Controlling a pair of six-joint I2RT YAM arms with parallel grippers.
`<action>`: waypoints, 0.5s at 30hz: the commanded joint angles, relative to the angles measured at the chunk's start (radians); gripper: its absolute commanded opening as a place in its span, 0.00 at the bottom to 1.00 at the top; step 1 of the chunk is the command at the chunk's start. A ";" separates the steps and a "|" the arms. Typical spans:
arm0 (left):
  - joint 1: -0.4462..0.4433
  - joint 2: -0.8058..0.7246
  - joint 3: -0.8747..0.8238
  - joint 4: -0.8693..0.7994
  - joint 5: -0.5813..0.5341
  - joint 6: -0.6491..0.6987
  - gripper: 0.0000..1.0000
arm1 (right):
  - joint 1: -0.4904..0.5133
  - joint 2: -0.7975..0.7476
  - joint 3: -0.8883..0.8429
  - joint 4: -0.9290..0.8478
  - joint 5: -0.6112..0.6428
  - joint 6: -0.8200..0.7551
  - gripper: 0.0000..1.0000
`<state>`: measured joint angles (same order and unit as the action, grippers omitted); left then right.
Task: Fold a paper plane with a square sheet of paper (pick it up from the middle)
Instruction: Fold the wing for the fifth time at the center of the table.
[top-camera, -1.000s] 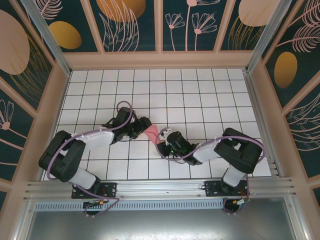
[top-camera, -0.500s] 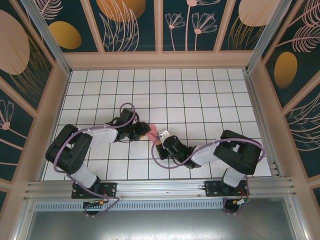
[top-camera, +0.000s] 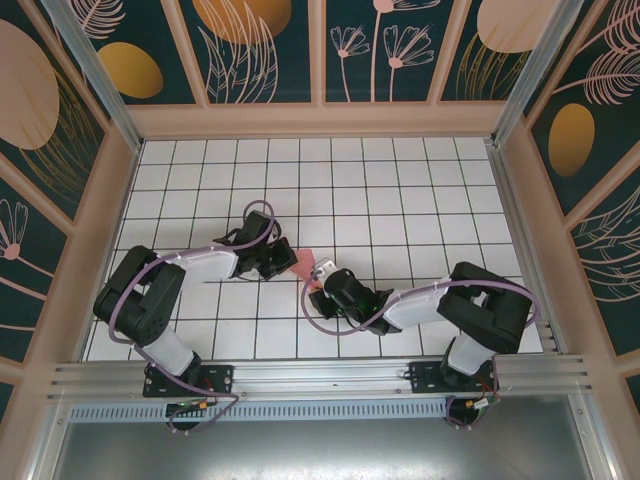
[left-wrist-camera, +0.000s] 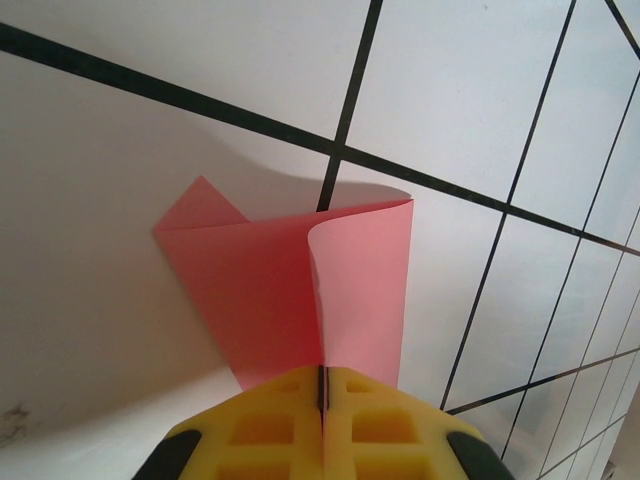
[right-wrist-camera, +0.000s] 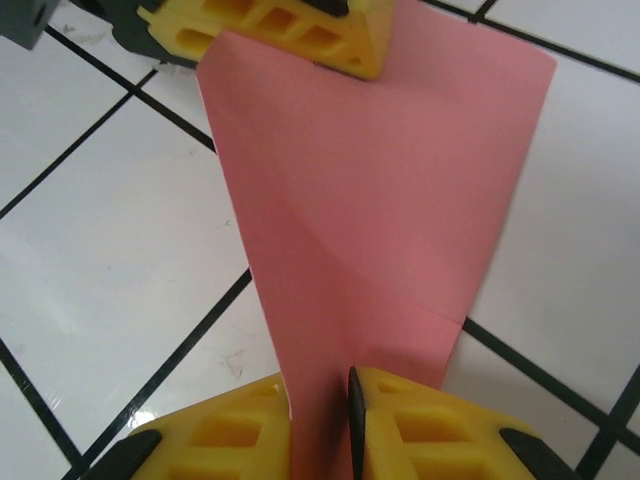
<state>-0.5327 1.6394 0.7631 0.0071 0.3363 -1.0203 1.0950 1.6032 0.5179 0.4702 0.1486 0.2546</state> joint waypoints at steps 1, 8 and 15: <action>0.005 0.011 0.022 -0.030 -0.007 0.020 0.05 | 0.003 -0.038 0.033 -0.096 -0.033 0.050 0.22; 0.006 0.012 0.027 -0.024 0.007 0.019 0.04 | 0.003 -0.012 0.062 -0.141 0.006 0.063 0.15; 0.005 0.007 0.027 -0.021 0.011 0.016 0.04 | -0.001 -0.001 0.079 -0.135 0.020 0.077 0.15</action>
<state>-0.5316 1.6390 0.7689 0.0021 0.3370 -1.0206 1.0950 1.5940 0.5720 0.3401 0.1421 0.3153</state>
